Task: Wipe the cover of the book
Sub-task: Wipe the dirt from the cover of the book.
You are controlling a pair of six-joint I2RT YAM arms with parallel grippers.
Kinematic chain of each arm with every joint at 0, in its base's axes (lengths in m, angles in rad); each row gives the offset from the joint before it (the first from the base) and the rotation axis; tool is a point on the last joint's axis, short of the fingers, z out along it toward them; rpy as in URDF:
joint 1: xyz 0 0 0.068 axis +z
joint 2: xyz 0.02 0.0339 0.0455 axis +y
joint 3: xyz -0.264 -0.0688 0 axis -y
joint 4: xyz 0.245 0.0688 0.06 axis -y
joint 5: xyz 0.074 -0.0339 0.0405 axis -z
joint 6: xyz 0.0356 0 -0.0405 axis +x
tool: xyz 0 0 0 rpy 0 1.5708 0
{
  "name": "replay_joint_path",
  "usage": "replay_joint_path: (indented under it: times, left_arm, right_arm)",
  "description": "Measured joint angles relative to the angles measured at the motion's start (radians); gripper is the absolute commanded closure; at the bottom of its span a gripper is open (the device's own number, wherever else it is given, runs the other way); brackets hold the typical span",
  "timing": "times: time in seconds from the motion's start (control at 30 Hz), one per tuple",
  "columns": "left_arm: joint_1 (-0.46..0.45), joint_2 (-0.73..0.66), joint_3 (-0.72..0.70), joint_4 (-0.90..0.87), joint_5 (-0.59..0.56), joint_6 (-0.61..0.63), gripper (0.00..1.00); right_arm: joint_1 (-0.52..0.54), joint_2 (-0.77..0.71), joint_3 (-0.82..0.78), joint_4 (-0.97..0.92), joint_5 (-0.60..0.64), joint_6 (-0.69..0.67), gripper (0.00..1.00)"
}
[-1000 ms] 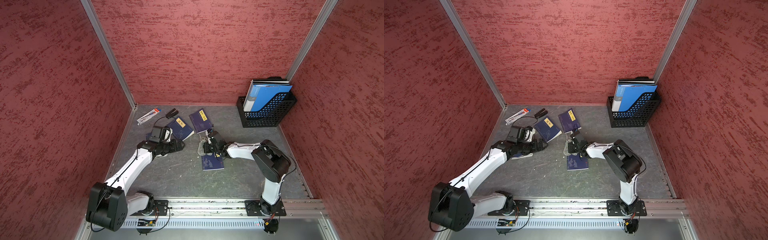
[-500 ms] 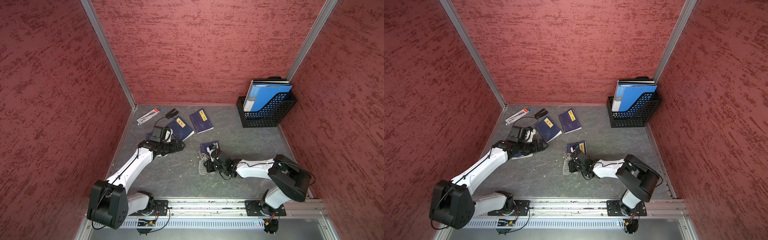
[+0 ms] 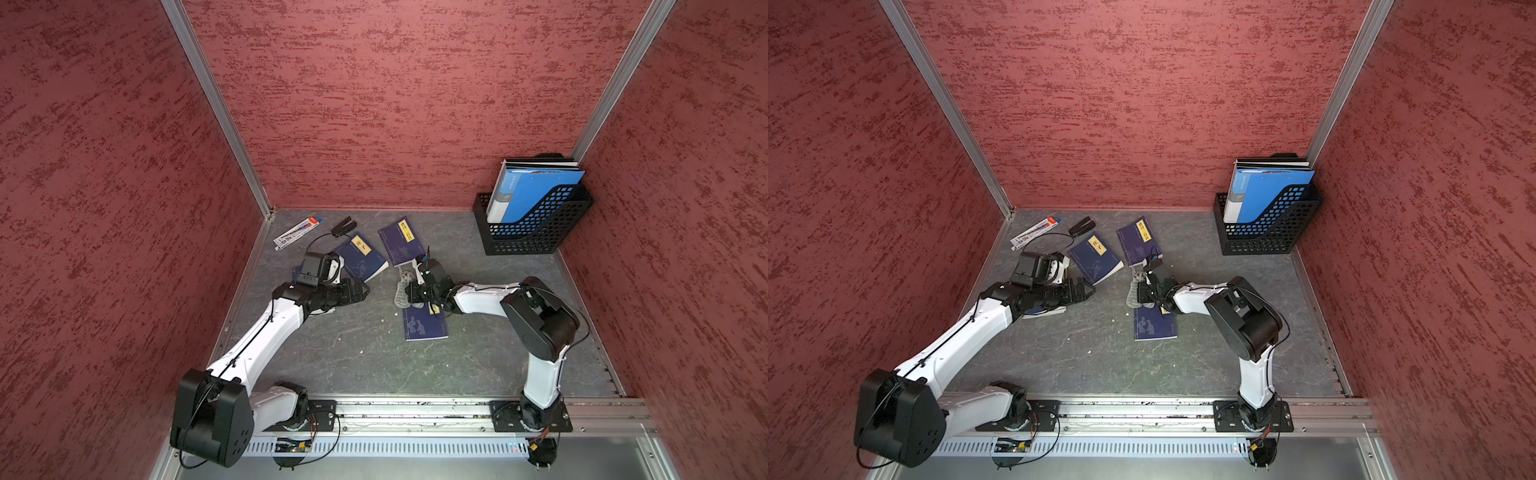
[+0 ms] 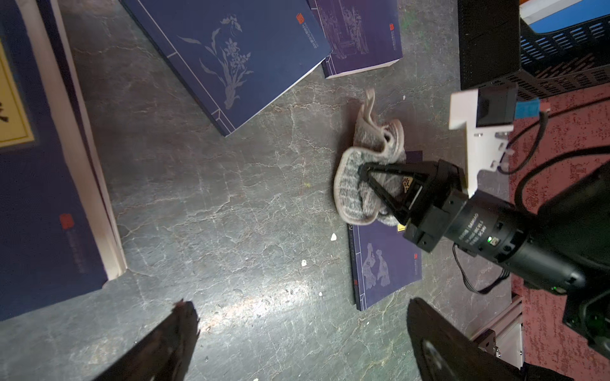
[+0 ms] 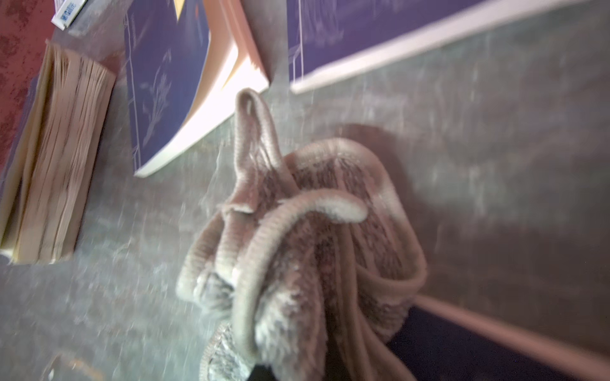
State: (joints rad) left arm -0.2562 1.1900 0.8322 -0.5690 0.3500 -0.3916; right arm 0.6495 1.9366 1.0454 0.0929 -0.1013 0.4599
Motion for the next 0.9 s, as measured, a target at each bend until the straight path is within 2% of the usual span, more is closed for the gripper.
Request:
replay_joint_path:
  times: [0.2,0.33,0.53,0.63,0.77,0.9]
  left_arm:
    - [0.000,0.000,0.000,0.000,-0.012,-0.003,0.00]
    - [0.000,0.001,0.000,0.000,-0.015,-0.003,0.00]
    - [0.000,0.015,0.000,0.001,-0.016,-0.003,0.00]
    - [0.000,0.023,0.000,0.002,-0.017,-0.003,0.00]
    - [0.000,0.027,0.000,0.010,-0.017,-0.003,0.00]
    - [0.000,0.034,-0.002,0.011,-0.018,-0.004,0.00]
  right_arm:
    - [-0.001,-0.003,-0.009,-0.005,-0.003,-0.040,0.92]
    - [0.022,-0.111,-0.156,0.023,-0.011,-0.026,0.92]
    - [0.142,-0.272,-0.362,0.062,-0.018,0.060,0.92]
    - [0.166,-0.320,-0.435,0.103,-0.026,0.103,0.91]
    - [0.151,-0.287,-0.398,0.090,-0.027,0.111,0.92]
    - [0.089,-0.165,-0.253,0.085,-0.038,0.081,0.93]
